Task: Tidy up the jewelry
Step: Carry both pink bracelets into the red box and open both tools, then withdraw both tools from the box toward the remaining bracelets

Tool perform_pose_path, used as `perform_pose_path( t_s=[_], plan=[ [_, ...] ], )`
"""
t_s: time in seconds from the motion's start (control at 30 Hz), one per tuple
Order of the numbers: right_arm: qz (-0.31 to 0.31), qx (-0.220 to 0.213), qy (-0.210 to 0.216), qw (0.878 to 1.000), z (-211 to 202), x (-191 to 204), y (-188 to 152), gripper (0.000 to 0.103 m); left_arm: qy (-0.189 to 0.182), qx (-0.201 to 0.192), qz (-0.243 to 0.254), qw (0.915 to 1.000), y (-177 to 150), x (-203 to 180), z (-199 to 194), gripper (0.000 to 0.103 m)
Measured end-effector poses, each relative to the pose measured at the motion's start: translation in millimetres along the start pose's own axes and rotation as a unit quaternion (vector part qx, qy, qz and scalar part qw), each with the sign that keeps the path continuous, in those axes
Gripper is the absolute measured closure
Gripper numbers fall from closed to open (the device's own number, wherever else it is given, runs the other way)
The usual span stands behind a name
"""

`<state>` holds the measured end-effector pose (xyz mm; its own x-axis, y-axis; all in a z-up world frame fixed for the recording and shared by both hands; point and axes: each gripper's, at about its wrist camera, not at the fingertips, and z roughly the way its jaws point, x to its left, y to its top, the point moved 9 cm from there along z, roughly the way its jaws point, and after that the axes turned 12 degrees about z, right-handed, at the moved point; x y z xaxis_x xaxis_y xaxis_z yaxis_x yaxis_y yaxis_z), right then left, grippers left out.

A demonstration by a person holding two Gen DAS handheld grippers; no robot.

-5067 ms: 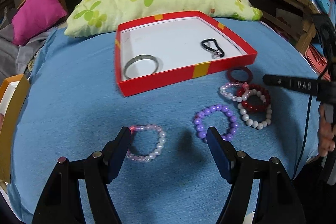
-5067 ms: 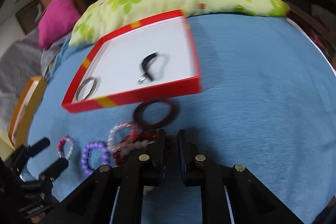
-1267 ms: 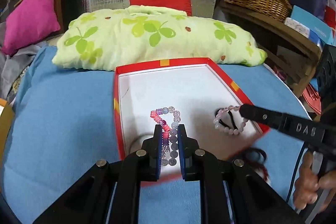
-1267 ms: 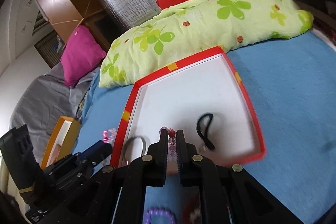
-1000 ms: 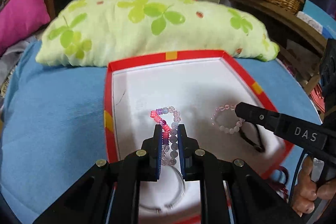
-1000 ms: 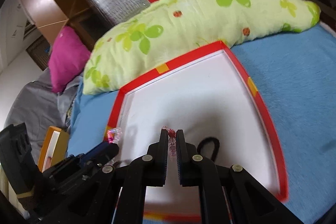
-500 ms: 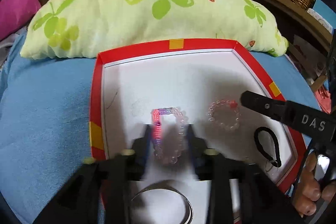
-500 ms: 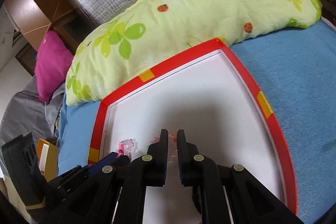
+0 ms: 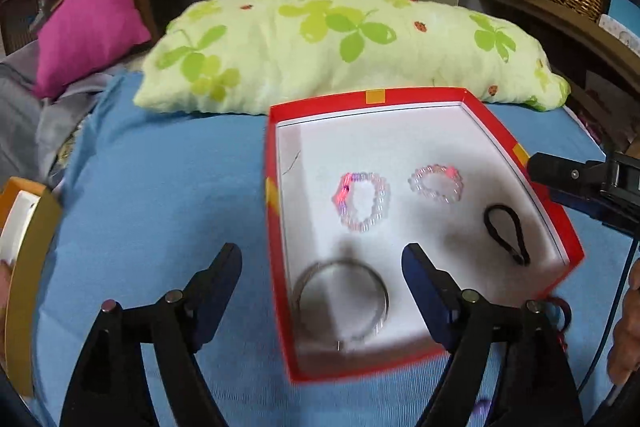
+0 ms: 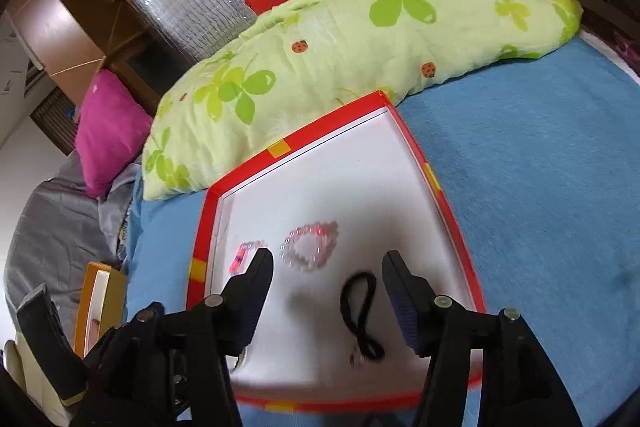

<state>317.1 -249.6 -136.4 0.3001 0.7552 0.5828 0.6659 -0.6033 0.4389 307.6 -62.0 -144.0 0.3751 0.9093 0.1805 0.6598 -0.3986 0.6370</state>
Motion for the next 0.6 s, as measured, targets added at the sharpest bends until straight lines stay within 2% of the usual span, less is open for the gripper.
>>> perform_pose_path(
  t_s=[0.3,0.6],
  plan=[
    [-0.039,-0.023,-0.014,0.999,-53.0,-11.8,-23.9,0.042,0.041,-0.027,0.012,0.9987,-31.1,-3.6,-53.9,0.020],
    [-0.088,-0.035,-0.046,0.994,-96.4,-30.3,-81.1,0.044,0.043,-0.037,0.021,0.9982,-67.5,-26.2,-91.5,0.020]
  ],
)
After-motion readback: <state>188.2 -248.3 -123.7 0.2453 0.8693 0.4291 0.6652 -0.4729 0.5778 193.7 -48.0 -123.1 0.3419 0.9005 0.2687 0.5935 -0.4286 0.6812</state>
